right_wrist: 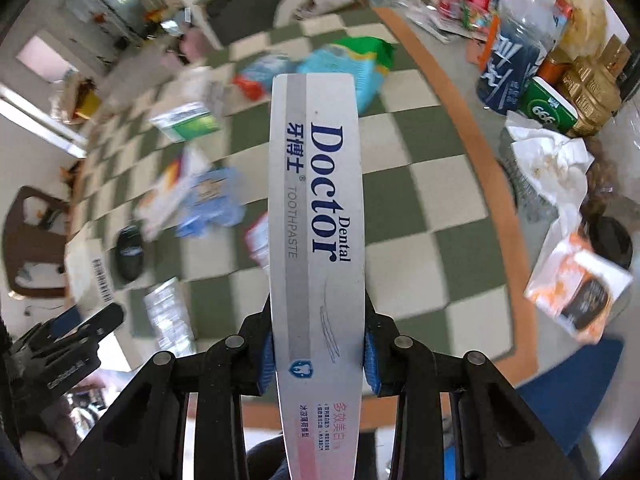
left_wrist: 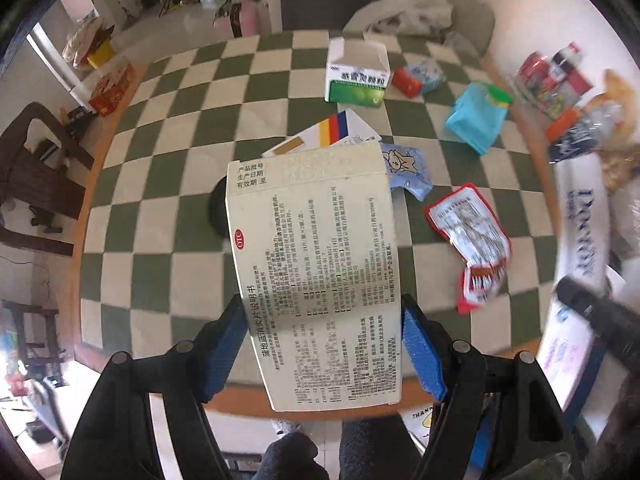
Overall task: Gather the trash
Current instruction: 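Carry both boxes to the white bin and open both tools to drop them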
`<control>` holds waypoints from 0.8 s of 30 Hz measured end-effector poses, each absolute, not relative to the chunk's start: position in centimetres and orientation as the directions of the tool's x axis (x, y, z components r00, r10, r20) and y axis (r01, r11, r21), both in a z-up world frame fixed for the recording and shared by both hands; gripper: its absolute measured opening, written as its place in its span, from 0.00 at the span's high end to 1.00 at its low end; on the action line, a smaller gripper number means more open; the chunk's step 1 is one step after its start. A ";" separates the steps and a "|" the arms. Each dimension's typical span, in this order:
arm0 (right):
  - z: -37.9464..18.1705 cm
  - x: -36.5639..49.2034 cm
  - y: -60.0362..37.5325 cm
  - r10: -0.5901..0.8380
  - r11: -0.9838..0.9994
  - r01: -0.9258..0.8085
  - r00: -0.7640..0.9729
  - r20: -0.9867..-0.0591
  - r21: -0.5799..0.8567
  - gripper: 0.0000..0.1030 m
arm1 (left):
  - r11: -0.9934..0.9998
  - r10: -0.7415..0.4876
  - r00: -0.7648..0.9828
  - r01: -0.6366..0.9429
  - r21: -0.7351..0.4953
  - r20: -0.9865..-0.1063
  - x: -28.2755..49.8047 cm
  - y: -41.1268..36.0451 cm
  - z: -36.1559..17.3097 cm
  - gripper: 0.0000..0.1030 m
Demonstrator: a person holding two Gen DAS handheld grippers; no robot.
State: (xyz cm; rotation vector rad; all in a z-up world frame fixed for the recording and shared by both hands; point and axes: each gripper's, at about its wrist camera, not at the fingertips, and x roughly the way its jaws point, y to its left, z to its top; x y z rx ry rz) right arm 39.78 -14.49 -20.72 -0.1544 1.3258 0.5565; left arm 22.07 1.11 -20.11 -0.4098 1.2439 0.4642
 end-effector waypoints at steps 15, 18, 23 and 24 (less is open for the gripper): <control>-31.3 11.8 -16.4 0.264 0.851 -0.421 -0.173 -0.949 0.313 0.65 | 0.826 -0.124 0.082 -0.544 -0.149 -0.989 2.6 1.3 -34.6 0.30; -39.3 10.0 -16.7 0.227 0.869 -0.384 -0.251 -0.941 0.312 0.65 | 0.814 -0.164 0.030 -0.560 -0.153 -0.986 2.3 1.5 -41.4 0.30; -52.9 9.7 -15.8 0.181 0.887 -0.348 -0.342 -0.922 0.304 0.65 | 0.774 -0.256 -0.035 -0.606 -0.183 -0.966 3.1 2.7 -55.2 0.30; -55.5 9.7 -15.6 0.178 0.886 -0.346 -0.363 -0.915 0.309 0.65 | 0.769 -0.270 -0.047 -0.612 -0.186 -0.962 3.2 2.8 -57.7 0.30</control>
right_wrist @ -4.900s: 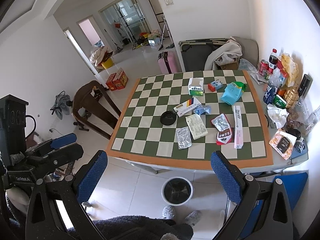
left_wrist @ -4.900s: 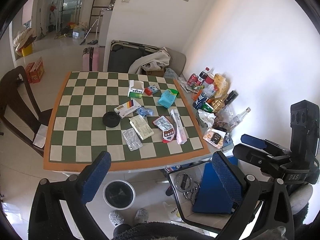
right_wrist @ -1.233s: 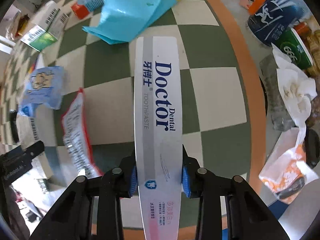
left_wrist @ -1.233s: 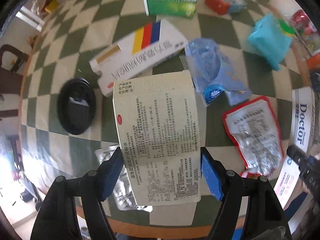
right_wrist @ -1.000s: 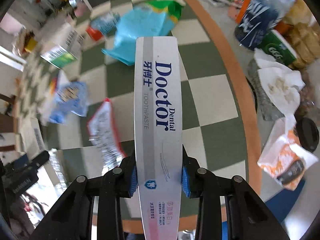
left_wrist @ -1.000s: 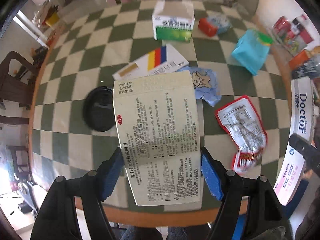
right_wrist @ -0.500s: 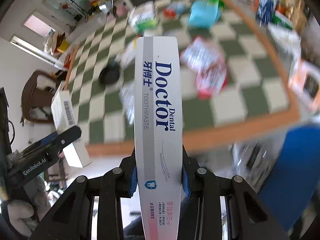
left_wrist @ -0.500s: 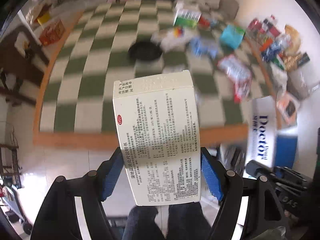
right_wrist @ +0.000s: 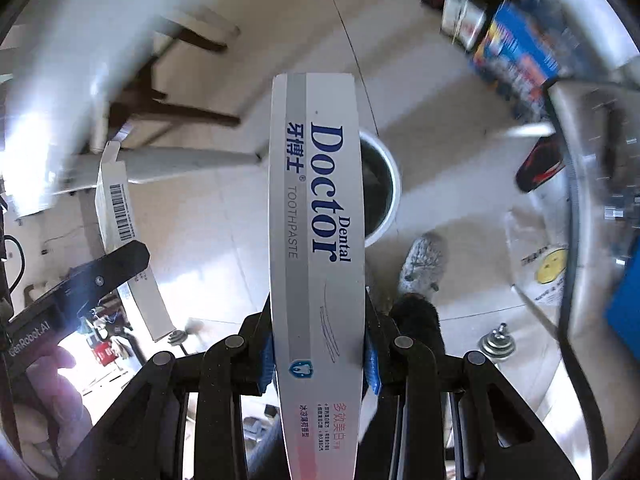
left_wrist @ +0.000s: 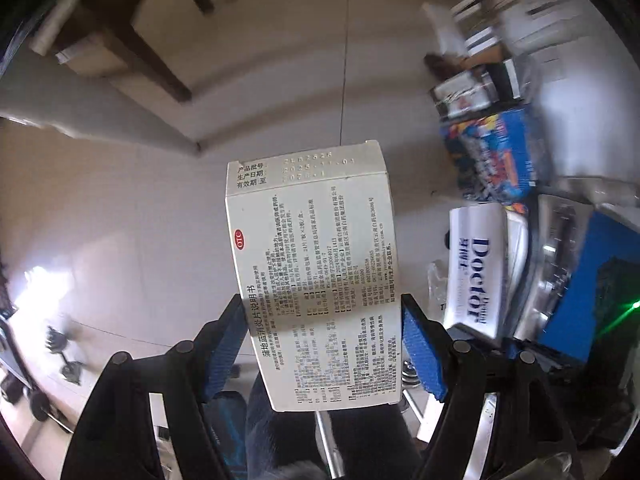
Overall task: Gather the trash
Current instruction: 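Carry both boxes to the white bin and open both tools to drop them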
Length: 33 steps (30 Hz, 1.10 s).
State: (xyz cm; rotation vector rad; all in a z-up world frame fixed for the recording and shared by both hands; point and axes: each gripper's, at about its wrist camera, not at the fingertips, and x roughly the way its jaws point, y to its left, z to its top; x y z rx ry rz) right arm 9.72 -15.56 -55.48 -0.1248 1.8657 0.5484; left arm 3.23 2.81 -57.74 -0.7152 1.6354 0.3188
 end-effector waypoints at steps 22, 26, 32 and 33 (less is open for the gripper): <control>-73.2 10.4 -13.3 -0.079 0.866 -0.498 -0.220 -0.972 0.042 0.00 | 0.805 -0.045 -0.111 -0.593 0.030 -0.993 0.6 3.7 -67.2 0.00; -70.8 10.3 -13.0 -0.086 0.867 -0.499 -0.167 -0.982 0.008 0.00 | 0.801 -0.033 -0.103 -0.598 0.035 -0.994 0.2 3.5 -65.6 0.00; -65.8 10.2 -13.1 -0.063 0.862 -0.507 -0.108 -0.992 0.001 0.00 | 0.788 -0.030 -0.080 -0.615 0.026 -0.996 -0.6 2.9 -62.3 0.00; -65.1 9.9 -13.0 -0.061 0.860 -0.510 -0.103 -0.993 0.001 0.00 | 0.786 -0.033 -0.073 -0.618 0.020 -0.997 -0.8 2.8 -61.6 0.00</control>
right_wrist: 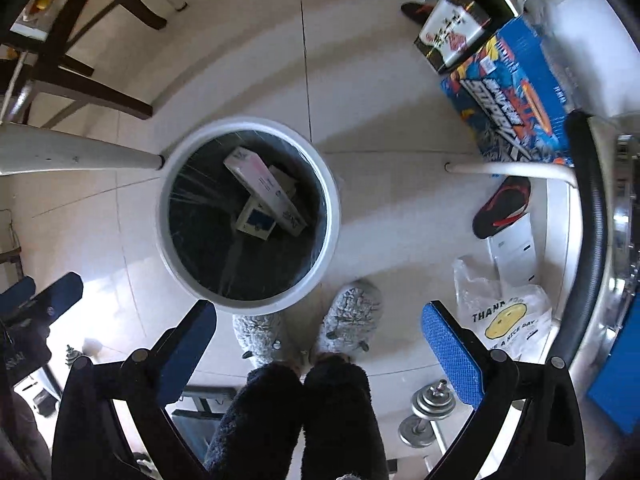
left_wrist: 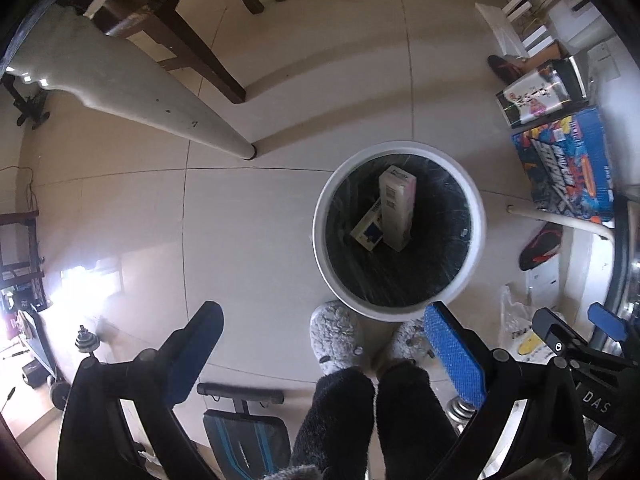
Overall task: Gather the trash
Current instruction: 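Carry both boxes to the white bin and open both tools to drop them, then grasp the foil blister pack with left tool while right tool grasps the red snack wrapper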
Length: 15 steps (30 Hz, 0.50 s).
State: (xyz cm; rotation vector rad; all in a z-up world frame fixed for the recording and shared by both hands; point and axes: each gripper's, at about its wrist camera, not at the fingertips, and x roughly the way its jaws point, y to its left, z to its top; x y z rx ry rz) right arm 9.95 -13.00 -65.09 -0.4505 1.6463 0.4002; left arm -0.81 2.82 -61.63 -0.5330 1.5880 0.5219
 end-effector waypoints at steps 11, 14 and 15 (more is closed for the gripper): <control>-53.3 8.0 -13.3 -0.010 0.852 -0.522 -0.071 -0.997 0.029 0.00 | 0.784 -0.048 -0.033 -0.620 -0.017 -0.998 -3.2 1.6 -51.6 0.00; -49.2 7.4 -13.6 0.008 0.854 -0.519 -0.066 -0.998 0.041 0.00 | 0.789 -0.042 -0.027 -0.614 -0.017 -0.999 -4.2 1.5 -47.5 0.00; -47.8 7.1 -13.7 0.014 0.854 -0.519 -0.063 -0.998 0.045 0.00 | 0.790 -0.042 -0.022 -0.613 -0.020 -0.999 -4.4 1.4 -46.8 0.00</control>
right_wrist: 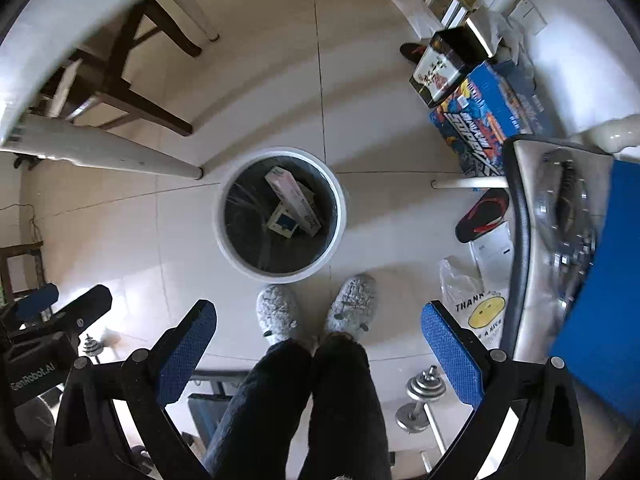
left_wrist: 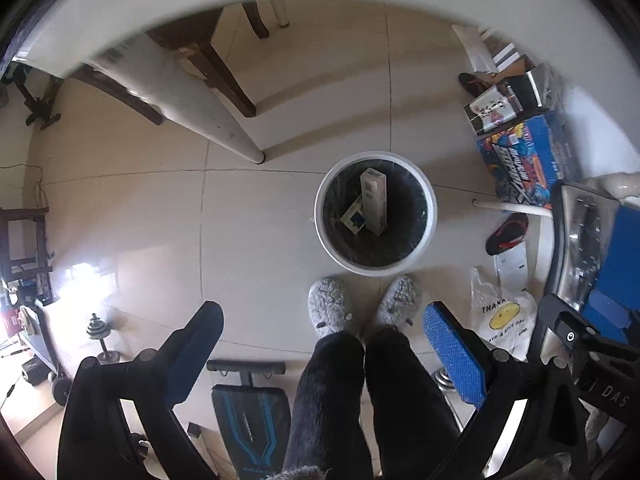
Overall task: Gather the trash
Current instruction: 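Grasp the foil blister pack with left tool while right tool grasps the red snack wrapper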
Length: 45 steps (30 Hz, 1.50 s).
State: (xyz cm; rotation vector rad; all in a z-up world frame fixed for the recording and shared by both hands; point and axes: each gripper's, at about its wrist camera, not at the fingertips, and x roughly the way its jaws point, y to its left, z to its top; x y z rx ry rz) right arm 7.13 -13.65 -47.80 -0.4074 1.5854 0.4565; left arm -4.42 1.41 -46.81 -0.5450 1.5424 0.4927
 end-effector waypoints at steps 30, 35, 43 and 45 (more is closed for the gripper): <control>-19.4 30.5 -12.8 0.173 0.905 -0.415 0.157 -0.972 0.095 0.00 | 0.706 -0.095 0.205 -0.676 -0.211 -0.974 18.8 6.1 -28.8 0.02; -24.2 38.7 -11.7 0.123 0.905 -0.422 0.115 -0.986 0.064 0.00 | 0.640 -0.197 0.129 -0.734 -0.227 -0.972 24.8 6.1 -34.4 0.03; -30.7 45.2 -8.6 0.095 0.881 -0.469 0.044 -0.995 0.063 0.00 | 0.694 -0.104 0.051 -0.712 -0.109 -0.993 28.2 4.5 -37.2 0.26; -32.1 45.6 -7.5 0.078 0.863 -0.503 0.024 -0.997 0.055 0.07 | 0.718 -0.064 0.023 -0.694 -0.062 -0.998 28.3 4.0 -37.3 0.32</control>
